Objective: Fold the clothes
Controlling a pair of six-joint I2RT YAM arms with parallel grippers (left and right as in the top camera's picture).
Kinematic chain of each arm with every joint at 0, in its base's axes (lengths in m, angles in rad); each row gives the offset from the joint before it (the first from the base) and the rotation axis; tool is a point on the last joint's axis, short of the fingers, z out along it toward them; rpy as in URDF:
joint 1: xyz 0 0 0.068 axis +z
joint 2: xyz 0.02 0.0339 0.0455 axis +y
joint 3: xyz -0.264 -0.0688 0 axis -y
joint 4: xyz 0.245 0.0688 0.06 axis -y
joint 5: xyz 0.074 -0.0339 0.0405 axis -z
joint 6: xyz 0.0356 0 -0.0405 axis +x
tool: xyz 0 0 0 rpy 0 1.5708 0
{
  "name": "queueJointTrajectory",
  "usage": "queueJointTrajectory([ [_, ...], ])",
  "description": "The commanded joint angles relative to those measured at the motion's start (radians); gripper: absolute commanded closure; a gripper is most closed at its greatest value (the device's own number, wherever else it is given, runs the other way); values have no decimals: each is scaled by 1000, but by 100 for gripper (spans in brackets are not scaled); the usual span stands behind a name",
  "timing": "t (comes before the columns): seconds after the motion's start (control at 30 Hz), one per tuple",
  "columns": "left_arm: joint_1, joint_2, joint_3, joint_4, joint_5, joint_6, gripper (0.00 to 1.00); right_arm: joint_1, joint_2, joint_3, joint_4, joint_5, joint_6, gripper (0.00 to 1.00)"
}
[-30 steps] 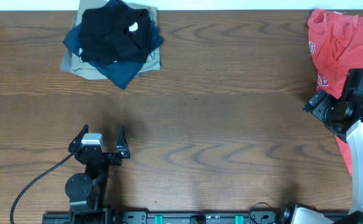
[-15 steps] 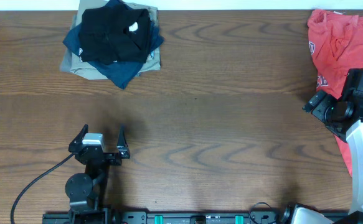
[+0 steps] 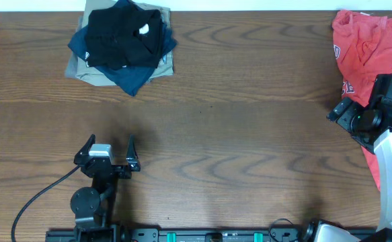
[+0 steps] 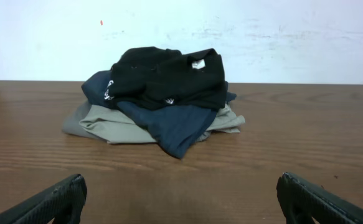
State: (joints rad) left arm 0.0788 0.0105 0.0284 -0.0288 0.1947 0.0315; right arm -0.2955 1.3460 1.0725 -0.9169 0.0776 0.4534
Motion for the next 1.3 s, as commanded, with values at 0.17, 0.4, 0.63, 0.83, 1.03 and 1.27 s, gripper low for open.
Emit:
queueJointTrajectory([
  [0.17, 6, -5, -24, -22, -3, 17, 2, -5, -9, 6, 0, 0, -6, 1],
  [0.4, 6, -5, -24, -22, -3, 17, 2, -5, -9, 6, 0, 0, -6, 1],
  [0.63, 6, -5, -24, -22, -3, 17, 2, -5, -61, 6, 0, 0, -6, 1],
  [0.83, 6, -5, -24, -22, -3, 17, 2, -2, -180, 6, 0, 0, -6, 1],
  [1.03, 6, -5, -24, -22, -3, 17, 2, 61, -336, 6, -5, 0, -6, 1],
  [1.27, 6, -5, -24, -22, -3, 17, 2, 144, -541, -50, 60, 18, -6, 1],
])
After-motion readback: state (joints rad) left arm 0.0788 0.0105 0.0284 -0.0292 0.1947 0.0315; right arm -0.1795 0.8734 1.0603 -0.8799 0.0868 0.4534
